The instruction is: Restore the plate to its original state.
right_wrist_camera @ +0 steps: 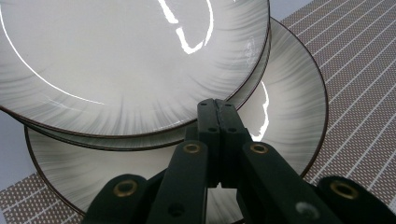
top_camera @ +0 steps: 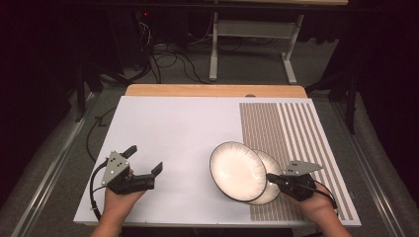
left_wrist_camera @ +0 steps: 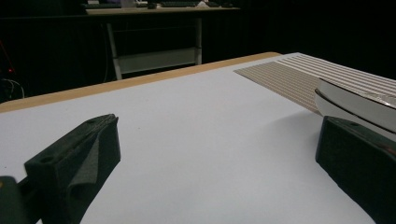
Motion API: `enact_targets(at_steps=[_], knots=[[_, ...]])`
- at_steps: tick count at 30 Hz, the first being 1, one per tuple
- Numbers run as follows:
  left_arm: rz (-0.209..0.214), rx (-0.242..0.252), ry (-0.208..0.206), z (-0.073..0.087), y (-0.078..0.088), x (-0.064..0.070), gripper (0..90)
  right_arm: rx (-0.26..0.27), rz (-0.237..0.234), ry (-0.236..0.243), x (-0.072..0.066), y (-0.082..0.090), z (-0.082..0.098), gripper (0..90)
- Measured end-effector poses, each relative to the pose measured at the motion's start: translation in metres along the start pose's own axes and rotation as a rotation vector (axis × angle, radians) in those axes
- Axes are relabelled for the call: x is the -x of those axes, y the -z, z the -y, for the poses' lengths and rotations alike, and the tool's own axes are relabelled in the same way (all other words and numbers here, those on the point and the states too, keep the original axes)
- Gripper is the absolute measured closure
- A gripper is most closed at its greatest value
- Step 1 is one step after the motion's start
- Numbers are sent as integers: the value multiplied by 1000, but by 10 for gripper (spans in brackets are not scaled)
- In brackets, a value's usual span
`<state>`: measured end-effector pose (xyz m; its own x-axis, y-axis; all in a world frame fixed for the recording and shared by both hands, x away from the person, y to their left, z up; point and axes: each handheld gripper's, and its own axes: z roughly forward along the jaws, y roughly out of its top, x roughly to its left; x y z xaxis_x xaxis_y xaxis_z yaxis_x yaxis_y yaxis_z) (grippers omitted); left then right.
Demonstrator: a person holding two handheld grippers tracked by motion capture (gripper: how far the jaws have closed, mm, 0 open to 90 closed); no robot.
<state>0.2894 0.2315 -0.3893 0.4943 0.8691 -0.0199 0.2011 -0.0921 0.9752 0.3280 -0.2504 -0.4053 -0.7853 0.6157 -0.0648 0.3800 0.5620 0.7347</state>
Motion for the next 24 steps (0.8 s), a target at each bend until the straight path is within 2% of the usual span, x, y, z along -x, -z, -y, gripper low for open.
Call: enact_targets(at_steps=[24], knots=[[-10, 10, 0, 0, 1, 0, 5, -1, -6, -6, 0, 0, 0, 900]])
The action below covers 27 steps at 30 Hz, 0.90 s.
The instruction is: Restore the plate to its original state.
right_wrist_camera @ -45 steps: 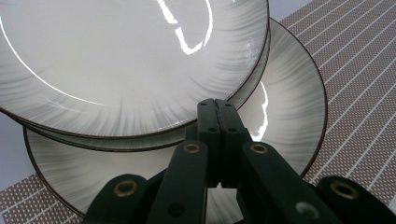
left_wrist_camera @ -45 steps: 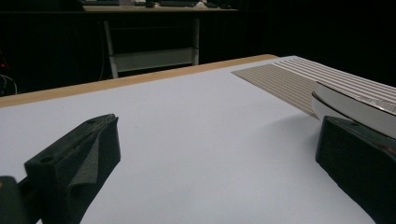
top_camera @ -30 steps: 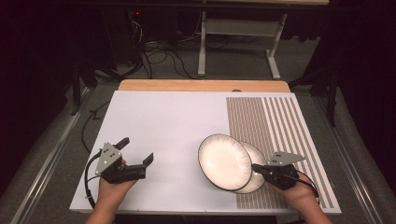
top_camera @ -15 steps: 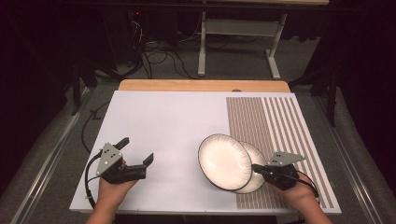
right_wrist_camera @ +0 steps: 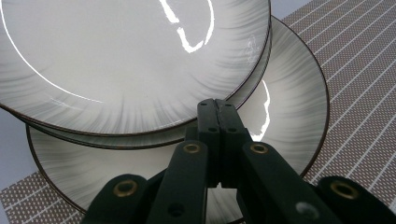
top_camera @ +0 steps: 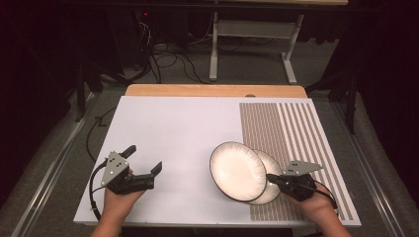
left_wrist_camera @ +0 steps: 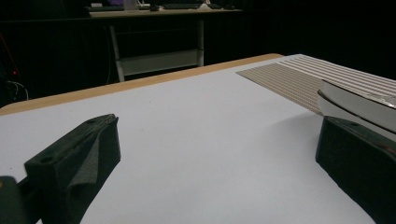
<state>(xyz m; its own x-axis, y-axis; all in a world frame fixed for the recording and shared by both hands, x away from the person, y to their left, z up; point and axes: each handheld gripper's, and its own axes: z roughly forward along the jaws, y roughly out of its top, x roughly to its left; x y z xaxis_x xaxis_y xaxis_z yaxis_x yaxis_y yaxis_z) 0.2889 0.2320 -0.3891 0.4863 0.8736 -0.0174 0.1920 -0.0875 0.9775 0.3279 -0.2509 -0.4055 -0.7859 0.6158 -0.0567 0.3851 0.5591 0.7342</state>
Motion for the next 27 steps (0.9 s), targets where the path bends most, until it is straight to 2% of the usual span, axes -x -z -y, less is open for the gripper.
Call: enact_targets(at_steps=[11, 27], knots=[[3, 0, 16, 1, 1, -3, 5, 2, 3, -5, 1, 1, 0, 900], [6, -1, 18, 1, 0, -2, 5, 14, 7, -22, 5, 4, 3, 900]])
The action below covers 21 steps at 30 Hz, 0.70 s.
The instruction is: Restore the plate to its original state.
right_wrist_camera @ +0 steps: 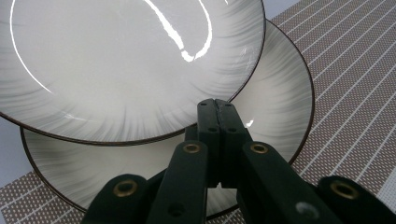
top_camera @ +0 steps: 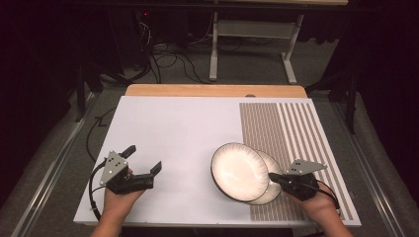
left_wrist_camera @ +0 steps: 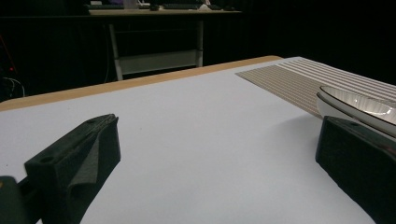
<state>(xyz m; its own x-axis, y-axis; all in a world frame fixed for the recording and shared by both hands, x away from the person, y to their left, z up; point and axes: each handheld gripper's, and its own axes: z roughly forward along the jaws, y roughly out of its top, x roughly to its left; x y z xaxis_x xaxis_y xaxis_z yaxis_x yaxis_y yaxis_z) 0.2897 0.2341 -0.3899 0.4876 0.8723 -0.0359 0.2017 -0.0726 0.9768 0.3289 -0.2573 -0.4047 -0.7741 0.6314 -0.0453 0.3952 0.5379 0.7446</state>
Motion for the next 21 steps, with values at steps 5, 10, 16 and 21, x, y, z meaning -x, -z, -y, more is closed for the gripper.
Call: enact_targets(at_steps=[5, 10, 16, 21], knots=[[2, -1, 0, 0, 0, 0, 5, -1, 0, 1, 0, 0, 0, 900], [3, -4, 1, 1, -1, 0, 6, -5, 2, -1, 0, 0, 1, 900], [4, -3, 2, 1, -1, 0, 6, -4, 2, -4, 1, 0, 1, 900], [4, -1, 4, 1, 0, 0, 6, -4, 0, -1, 1, 0, 1, 900]])
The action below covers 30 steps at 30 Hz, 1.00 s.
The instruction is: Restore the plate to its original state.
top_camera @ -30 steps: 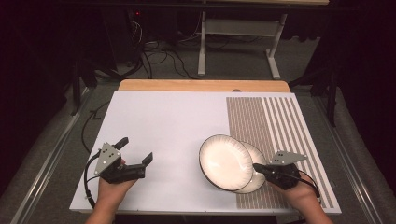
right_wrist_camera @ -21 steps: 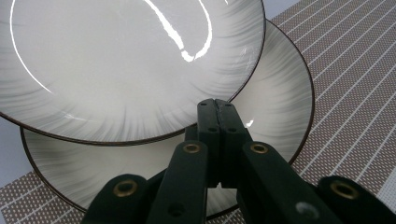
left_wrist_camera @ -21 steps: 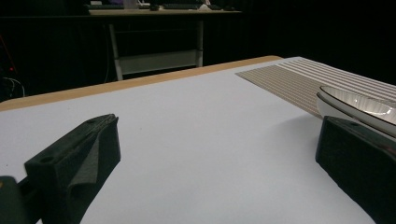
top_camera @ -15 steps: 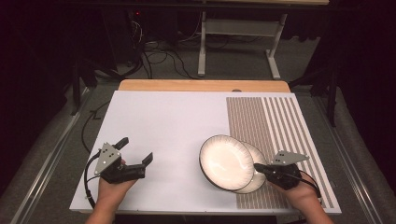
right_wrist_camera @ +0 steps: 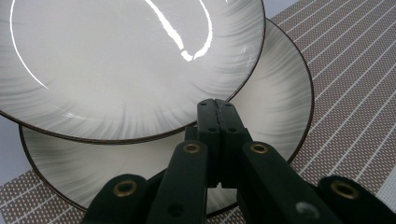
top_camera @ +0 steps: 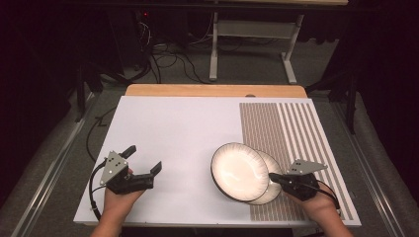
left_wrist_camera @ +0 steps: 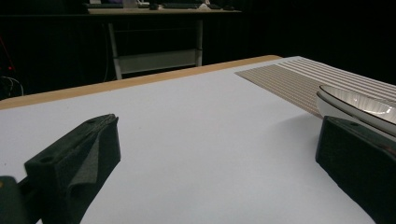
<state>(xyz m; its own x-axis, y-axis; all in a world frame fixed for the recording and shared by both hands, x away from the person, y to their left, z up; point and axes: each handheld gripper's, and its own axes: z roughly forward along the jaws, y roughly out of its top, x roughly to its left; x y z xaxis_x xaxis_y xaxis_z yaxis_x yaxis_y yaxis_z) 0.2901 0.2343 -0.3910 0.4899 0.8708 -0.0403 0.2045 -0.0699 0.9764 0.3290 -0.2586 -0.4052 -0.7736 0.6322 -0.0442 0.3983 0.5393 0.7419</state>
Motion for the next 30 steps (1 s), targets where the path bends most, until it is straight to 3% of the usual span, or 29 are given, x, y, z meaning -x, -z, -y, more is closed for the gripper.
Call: enact_targets(at_steps=[30], knots=[[-2, -1, 2, 0, 0, -1, 6, 34, 9, 0, 2, 5, -1, 900]])
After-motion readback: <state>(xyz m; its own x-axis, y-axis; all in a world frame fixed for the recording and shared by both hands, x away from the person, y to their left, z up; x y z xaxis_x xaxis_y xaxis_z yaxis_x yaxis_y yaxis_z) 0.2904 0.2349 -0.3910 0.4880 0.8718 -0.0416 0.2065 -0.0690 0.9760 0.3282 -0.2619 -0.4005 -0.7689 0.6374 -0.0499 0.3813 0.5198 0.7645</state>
